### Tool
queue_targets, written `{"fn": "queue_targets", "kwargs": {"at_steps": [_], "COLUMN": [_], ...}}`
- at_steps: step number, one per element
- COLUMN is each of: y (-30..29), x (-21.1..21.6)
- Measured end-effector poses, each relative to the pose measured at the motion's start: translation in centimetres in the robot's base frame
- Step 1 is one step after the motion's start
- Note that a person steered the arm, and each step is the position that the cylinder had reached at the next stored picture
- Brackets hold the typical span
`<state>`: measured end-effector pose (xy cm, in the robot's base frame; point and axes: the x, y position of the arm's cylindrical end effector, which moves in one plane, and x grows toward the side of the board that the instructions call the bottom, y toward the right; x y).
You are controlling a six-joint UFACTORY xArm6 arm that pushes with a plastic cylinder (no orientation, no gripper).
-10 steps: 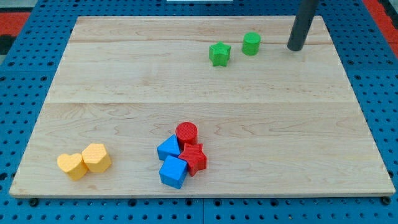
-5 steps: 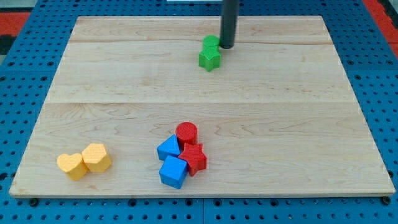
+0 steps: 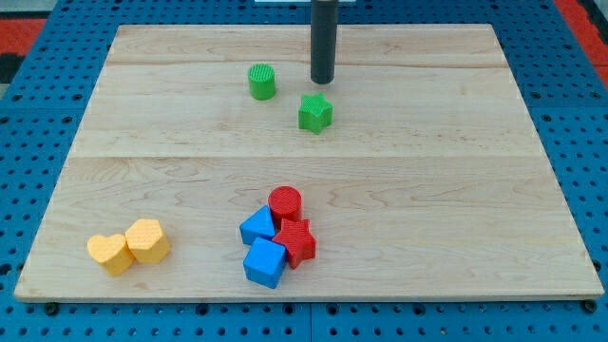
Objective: Push the green circle and green star towards the center of the board
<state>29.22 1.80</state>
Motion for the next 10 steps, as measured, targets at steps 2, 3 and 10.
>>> {"fn": "queue_targets", "kwargs": {"at_steps": [2,3,10], "y": [-9.8,-9.7,-2.8], "x": [0.8,4.3,16.5]}}
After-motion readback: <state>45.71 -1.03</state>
